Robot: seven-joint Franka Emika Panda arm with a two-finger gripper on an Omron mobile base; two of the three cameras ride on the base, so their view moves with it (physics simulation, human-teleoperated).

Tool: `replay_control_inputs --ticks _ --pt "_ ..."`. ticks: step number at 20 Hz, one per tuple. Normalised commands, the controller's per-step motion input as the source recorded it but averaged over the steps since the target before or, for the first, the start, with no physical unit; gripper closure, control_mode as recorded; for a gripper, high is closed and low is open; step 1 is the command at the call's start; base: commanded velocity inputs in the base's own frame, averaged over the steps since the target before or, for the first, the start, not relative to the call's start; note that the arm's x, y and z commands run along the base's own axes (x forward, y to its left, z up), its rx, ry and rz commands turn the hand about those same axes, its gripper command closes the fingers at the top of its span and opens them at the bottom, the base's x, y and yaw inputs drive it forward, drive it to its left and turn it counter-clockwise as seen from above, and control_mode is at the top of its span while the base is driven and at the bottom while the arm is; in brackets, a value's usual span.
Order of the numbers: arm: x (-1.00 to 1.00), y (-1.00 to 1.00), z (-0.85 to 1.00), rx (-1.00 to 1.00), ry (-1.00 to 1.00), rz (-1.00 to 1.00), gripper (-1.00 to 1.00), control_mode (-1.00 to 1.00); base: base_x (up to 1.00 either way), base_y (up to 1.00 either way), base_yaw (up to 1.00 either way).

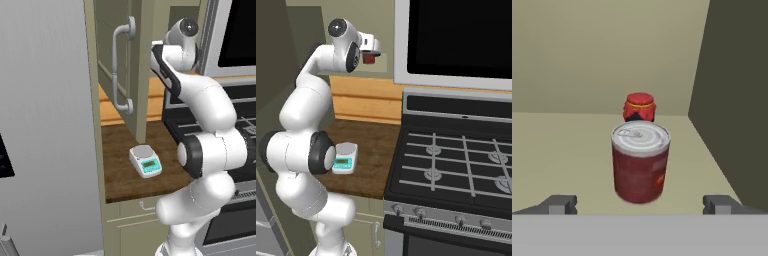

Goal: Pick the canned food and place it on the digital scale for weighing, and close the cabinet.

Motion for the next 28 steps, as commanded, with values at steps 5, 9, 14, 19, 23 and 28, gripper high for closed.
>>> replay_control_inputs --ticks 5,9,14,19,23,28 --pt "0.35 0.0 -0.08 0.0 0.0 0.0 -1.0 -1.0 0.0 0.0 0.0" --pt "0.35 0.0 -0.04 0.0 0.0 0.0 -1.0 -1.0 0.0 0.0 0.0" --pt "0.36 0.0 -0.02 0.0 0.0 0.0 -1.0 -1.0 0.0 0.0 0.0" --pt "0.29 0.0 -0.01 0.0 0.0 0.0 -1.0 -1.0 0.0 0.0 0.0" --pt "0.2 0.0 -0.04 0.0 0.0 0.0 1.0 -1.0 0.0 0.0 0.0" --pt "0.05 0.0 -0.04 0.0 0.0 0.0 1.0 -1.0 0.0 0.0 0.0"
